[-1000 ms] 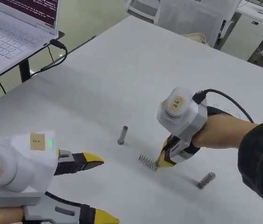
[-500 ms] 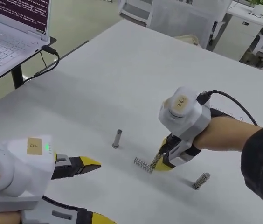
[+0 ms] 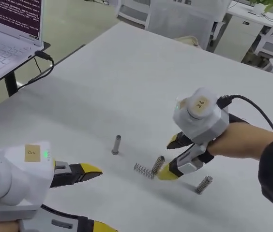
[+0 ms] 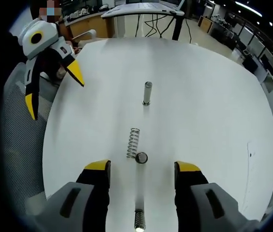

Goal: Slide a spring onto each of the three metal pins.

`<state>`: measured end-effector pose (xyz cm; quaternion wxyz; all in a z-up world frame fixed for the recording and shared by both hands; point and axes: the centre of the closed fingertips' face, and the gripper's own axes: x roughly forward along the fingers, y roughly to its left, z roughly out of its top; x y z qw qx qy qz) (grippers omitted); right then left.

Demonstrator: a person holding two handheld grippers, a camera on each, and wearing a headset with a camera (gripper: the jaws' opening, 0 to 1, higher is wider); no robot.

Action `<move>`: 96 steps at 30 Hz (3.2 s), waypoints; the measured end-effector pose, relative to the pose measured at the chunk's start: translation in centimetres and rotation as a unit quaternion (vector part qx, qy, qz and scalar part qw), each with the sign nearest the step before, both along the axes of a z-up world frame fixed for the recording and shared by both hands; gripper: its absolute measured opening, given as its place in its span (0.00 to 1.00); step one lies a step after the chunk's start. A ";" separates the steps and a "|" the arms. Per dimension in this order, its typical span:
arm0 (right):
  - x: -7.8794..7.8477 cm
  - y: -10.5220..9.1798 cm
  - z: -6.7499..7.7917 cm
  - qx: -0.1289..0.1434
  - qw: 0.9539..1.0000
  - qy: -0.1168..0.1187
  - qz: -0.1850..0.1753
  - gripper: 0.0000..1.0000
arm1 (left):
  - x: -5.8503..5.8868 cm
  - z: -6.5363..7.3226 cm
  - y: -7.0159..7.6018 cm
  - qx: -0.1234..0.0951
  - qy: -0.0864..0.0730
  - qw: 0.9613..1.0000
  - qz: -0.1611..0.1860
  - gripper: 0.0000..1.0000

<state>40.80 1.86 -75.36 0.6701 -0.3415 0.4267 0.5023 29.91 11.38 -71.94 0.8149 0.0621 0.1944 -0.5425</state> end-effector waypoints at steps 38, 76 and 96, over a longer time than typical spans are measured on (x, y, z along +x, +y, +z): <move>-1.1 -4.7 5.0 0.171 0.970 -0.087 -0.152 0.82 | 1.2 0.6 -1.2 0.015 -0.006 1.000 -0.011 0.60; -10.5 -10.5 4.3 0.240 0.918 -0.107 -0.296 0.81 | 4.7 -0.3 -3.4 0.027 -0.009 0.999 -0.029 0.56; -14.5 -10.1 3.5 0.241 0.901 -0.102 -0.345 0.81 | 8.7 -2.5 -6.1 0.041 -0.016 0.997 -0.060 0.46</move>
